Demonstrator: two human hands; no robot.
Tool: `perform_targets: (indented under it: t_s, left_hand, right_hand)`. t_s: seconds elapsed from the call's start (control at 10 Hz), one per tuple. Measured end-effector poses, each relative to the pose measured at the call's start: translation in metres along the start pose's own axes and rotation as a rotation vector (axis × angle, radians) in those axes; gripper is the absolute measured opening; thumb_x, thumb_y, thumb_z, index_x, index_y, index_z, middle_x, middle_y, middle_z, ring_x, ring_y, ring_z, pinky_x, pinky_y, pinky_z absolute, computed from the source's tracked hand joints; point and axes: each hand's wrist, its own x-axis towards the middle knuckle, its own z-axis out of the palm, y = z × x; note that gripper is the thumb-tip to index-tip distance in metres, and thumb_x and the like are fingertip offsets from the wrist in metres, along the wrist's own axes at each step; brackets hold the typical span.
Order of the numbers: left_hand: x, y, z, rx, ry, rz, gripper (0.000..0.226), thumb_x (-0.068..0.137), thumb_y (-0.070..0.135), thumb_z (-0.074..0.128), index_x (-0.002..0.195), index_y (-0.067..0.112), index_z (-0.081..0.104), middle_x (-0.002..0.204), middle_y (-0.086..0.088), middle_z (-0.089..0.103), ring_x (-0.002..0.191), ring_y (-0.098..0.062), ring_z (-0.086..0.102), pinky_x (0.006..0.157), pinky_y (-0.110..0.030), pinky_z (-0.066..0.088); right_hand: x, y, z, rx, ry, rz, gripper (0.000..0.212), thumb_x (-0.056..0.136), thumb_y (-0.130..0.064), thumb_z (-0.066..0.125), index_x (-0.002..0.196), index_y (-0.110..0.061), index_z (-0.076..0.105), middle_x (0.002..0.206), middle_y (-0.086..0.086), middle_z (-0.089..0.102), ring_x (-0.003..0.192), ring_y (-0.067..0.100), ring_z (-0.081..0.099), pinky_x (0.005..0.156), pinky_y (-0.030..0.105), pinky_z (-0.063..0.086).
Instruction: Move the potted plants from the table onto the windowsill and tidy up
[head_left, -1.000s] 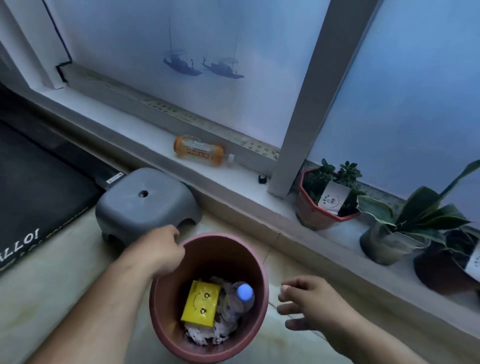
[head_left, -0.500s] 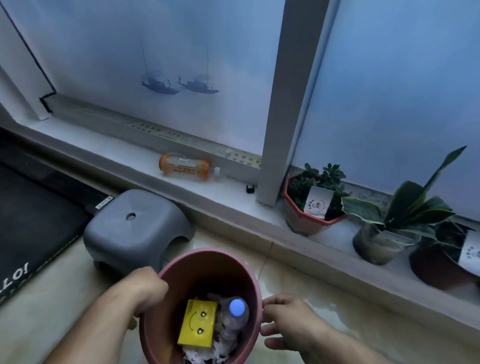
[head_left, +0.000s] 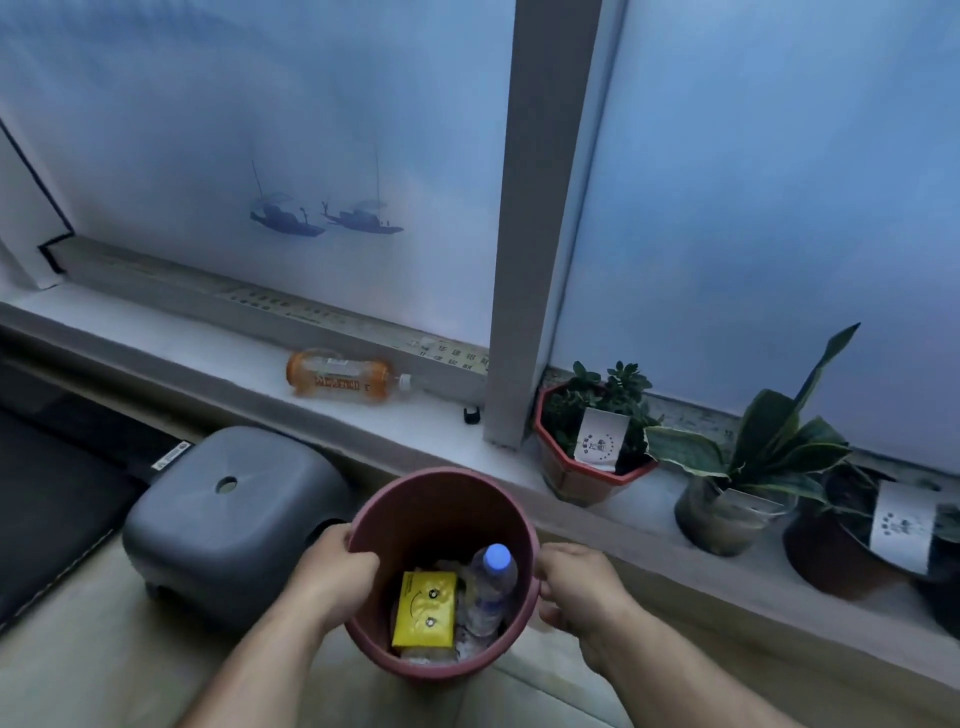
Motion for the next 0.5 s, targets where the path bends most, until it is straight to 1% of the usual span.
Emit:
perform_targets:
  t_s: [0.1, 0.2, 0.3, 0.4, 0.5]
  left_hand:
    - [0.006, 0.001, 0.006, -0.082, -0.004, -0.006, 0.03, 0.074, 0.007, 0.056, 0.097, 0.015, 0.072, 0.082, -0.007, 0.077, 0.08, -0.028, 0.072, 0.079, -0.042, 0.057]
    - [0.011, 0.002, 0.013, -0.255, -0.063, -0.051, 0.069, 0.072, 0.022, 0.064, 0.14, 0.024, 0.052, 0.126, -0.002, 0.068, 0.1, -0.021, 0.069, 0.092, -0.039, 0.055]
    - [0.011, 0.003, 0.018, -0.359, -0.08, -0.063, 0.072, 0.082, 0.016, 0.066, 0.15, 0.02, 0.041, 0.144, -0.003, 0.053, 0.108, -0.017, 0.06, 0.091, -0.032, 0.048]
    - [0.017, -0.004, 0.017, -0.385, -0.124, -0.056, 0.055, 0.077, 0.021, 0.065, 0.132, 0.021, 0.06, 0.11, -0.001, 0.076, 0.093, -0.021, 0.074, 0.08, -0.036, 0.055]
    - [0.014, 0.012, 0.015, -0.323, 0.094, 0.016, 0.047, 0.092, 0.018, 0.062, 0.138, 0.017, 0.055, 0.125, 0.001, 0.067, 0.109, -0.021, 0.064, 0.092, -0.035, 0.048]
  right_hand:
    - [0.003, -0.006, -0.003, 0.063, 0.031, -0.023, 0.023, 0.089, 0.004, 0.051, 0.085, -0.002, 0.073, 0.05, 0.001, 0.054, 0.034, 0.009, 0.039, 0.036, 0.02, 0.032]
    - [0.007, -0.009, -0.005, 0.112, 0.05, -0.055, 0.024, 0.086, 0.001, 0.05, 0.083, -0.007, 0.073, 0.05, -0.001, 0.057, 0.038, 0.009, 0.042, 0.039, 0.021, 0.034]
    - [0.011, -0.008, -0.009, 0.085, 0.053, -0.057, 0.024, 0.085, -0.001, 0.051, 0.075, -0.012, 0.069, 0.046, -0.004, 0.049, 0.041, 0.011, 0.038, 0.041, 0.022, 0.031]
    - [0.012, -0.007, -0.014, 0.056, 0.023, -0.053, 0.024, 0.086, 0.001, 0.052, 0.086, -0.007, 0.074, 0.046, -0.006, 0.052, 0.038, 0.008, 0.04, 0.037, 0.019, 0.032]
    - [0.01, -0.014, -0.018, 0.045, 0.047, -0.117, 0.022, 0.09, -0.006, 0.06, 0.11, -0.009, 0.07, 0.086, 0.004, 0.071, 0.069, 0.013, 0.059, 0.057, 0.024, 0.047]
